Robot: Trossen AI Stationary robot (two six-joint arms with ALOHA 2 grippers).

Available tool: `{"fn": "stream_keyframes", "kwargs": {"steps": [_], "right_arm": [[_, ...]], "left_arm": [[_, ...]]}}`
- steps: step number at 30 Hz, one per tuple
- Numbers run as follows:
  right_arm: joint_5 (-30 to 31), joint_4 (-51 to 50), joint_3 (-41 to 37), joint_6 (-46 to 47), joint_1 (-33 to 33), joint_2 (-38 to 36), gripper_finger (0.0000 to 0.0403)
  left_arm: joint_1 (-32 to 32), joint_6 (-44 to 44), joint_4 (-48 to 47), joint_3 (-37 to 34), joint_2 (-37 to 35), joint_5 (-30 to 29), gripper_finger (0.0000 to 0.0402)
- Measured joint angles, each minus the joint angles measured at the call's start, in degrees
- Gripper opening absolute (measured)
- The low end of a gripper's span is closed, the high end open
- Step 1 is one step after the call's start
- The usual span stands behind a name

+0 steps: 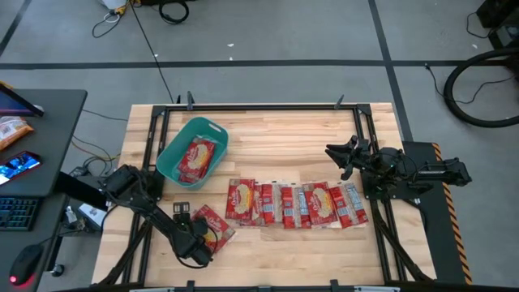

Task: Sort popcorn bags into baskets
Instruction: Put the red popcorn bag into the green bin

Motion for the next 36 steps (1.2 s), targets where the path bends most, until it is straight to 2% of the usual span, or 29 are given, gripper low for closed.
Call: {"fn": "stream_keyframes", "kwargs": {"steps": [8,13,26,36], "right_arm": [[0.00,0.00,0.00,0.00,-0.02,0.02,0.0115],[0.00,0.02,0.00,-0.02,-0.02,0.02,0.0115],[0.00,0.00,0.00,-0.02,-0.01,0.01,0.0115],[0.00,0.02,0.00,-0.02,0.00,0.02,0.0115]], "left_arm": [[-0.84,-0.68,0.30,-0.74,-0.09,-1.11,0.0234],[-2.17,-1.21,0.33,-0.74,-0.09,-3.39,0.0245],[-2.57,-0.91,1.98,-0.74,-0.11,-8.46,0.0181],[-2.62,1.88,5.50,-2.10,-0.30,-9.37,0.0136]]}}
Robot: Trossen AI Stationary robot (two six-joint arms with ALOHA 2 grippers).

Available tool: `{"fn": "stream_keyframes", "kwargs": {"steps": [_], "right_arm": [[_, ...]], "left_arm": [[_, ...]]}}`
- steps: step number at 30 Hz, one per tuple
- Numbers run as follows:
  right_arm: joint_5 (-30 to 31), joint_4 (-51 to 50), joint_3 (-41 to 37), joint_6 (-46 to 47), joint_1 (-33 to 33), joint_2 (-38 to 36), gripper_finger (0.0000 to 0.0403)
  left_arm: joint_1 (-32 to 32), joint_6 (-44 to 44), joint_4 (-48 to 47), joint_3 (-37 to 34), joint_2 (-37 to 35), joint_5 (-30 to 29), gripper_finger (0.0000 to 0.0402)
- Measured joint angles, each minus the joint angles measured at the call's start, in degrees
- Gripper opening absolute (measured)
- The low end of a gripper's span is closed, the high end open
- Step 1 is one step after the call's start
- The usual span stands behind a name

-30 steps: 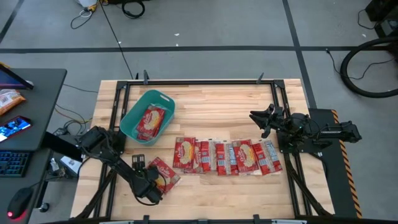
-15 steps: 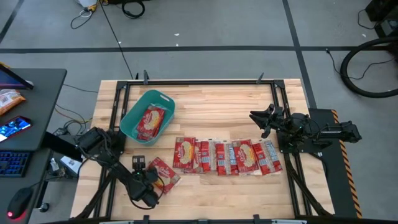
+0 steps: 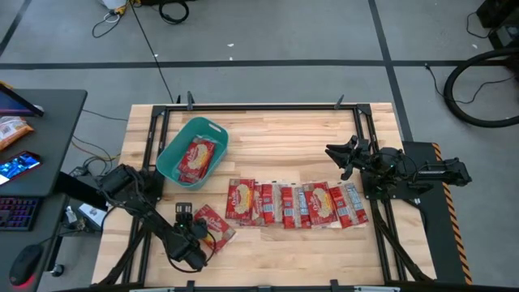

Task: Sort popcorn bags into baskets
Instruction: Put the red popcorn bag into the green bin

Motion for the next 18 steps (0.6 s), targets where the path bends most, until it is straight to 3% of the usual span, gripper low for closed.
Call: {"fn": "stream_keyframes", "kwargs": {"steps": [6,12,18], "right_arm": [[-0.01,-0.02,0.00,0.01,-0.01,0.00,0.0115],[0.00,0.00,0.00,0.02,-0.02,0.00,0.0115],[0.00,-0.02,0.00,0.01,-0.01,0.00,0.0115]], "left_arm": [[-0.05,-0.63,0.52,0.00,0.06,-1.29,0.0089],[0.19,-2.86,1.77,0.01,0.40,-4.33,0.0015],[0.72,-3.09,-2.97,4.07,0.47,-3.70,0.0005]]}}
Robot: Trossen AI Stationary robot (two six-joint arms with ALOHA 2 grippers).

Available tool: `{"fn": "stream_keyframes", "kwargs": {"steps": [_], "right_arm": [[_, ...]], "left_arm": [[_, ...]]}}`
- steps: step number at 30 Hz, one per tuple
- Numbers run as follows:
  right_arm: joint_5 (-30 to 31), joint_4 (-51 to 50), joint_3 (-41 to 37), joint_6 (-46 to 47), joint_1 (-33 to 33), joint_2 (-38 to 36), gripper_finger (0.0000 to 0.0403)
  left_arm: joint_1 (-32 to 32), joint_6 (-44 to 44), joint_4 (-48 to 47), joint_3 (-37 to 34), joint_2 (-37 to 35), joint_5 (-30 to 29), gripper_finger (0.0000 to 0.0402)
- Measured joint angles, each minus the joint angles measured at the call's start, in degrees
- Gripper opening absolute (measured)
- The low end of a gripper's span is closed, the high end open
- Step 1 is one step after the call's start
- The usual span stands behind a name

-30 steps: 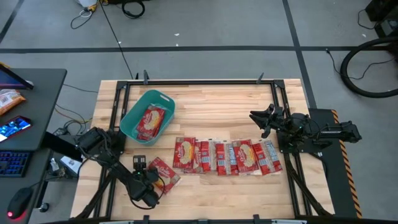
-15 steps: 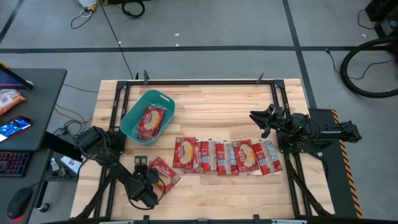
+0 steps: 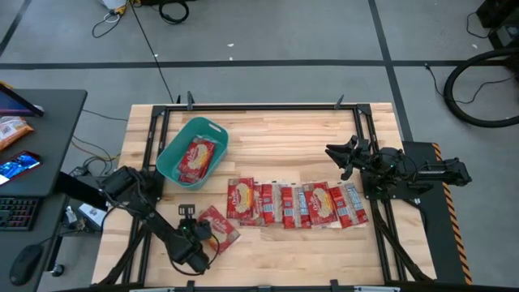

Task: Sort popcorn bags into baskets
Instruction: Put the red popcorn bag into the green bin

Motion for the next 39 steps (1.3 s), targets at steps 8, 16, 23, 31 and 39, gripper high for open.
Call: {"fn": "stream_keyframes", "kwargs": {"steps": [8,16,23,31,39], "right_arm": [[-0.02,0.01,0.00,0.00,0.01,0.00,0.0115],[-0.02,0.00,0.00,-0.01,0.01,0.00,0.0115],[-0.02,0.02,0.00,-0.01,0.01,0.00,0.0115],[-0.02,0.01,0.00,-0.01,-0.01,0.00,0.0115],[-0.02,0.02,0.00,-0.01,0.01,0.00,0.0115]], "left_arm": [[0.08,-4.22,-14.23,8.69,-0.27,-3.91,0.0003],[0.21,-7.64,-21.68,14.96,-0.30,-8.88,0.0001],[1.41,-9.79,-23.22,17.97,-1.65,-13.85,0.0001],[3.24,-10.79,-23.21,19.56,-5.50,-22.39,0.0001],[5.88,-10.11,-23.16,19.56,-8.90,-26.75,0.0000]]}}
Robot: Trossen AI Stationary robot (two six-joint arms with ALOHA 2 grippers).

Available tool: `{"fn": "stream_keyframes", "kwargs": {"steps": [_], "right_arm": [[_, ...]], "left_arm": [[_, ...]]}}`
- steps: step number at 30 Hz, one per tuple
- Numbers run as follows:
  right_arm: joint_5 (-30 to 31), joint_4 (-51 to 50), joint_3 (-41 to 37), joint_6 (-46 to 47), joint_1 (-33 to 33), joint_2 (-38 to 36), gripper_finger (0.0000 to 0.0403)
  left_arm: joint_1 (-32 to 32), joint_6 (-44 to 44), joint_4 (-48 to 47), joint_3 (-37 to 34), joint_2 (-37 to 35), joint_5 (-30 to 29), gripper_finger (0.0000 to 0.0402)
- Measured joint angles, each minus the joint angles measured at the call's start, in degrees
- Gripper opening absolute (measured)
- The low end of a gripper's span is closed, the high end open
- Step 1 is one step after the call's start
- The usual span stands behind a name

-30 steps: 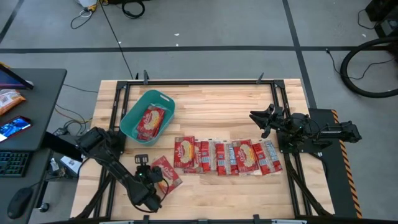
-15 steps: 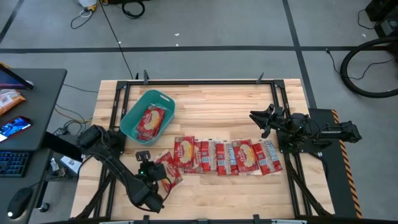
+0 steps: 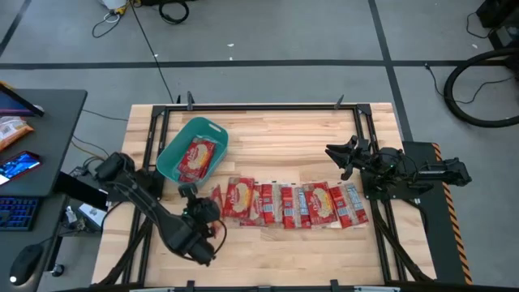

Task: Sort popcorn bags into baskets
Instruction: Put the red popcorn bag into the green bin

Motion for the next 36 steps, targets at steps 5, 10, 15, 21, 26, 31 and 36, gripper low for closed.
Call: {"fn": "stream_keyframes", "kwargs": {"steps": [5,10,15,21,26,31,36], "right_arm": [[0.00,0.00,0.00,0.00,0.00,0.00,0.0115],[0.00,0.00,0.00,0.00,-0.01,0.00,0.0115],[0.00,0.00,0.00,0.02,-0.02,0.00,0.0115],[0.00,0.00,0.00,0.00,0.00,0.00,0.0115],[0.00,0.00,0.00,0.00,-0.02,0.00,0.0115],[0.00,0.00,0.00,0.01,-0.01,0.00,0.0115],[0.00,0.00,0.00,0.02,-0.02,0.00,0.0115]], "left_arm": [[1.62,1.30,-0.03,0.00,-1.78,-1.41,0.0000],[3.08,2.66,-0.02,0.00,-3.83,-3.16,0.0000],[5.60,2.92,-0.05,0.00,-6.40,-4.44,0.0000],[10.39,2.94,-0.04,0.00,-9.21,-4.70,0.0000],[15.29,2.99,-0.04,0.00,-11.84,-4.70,0.0000],[20.75,5.49,-0.07,0.00,-14.26,-4.70,0.0000],[26.05,10.19,-0.05,0.00,-15.82,-4.70,0.0000]]}}
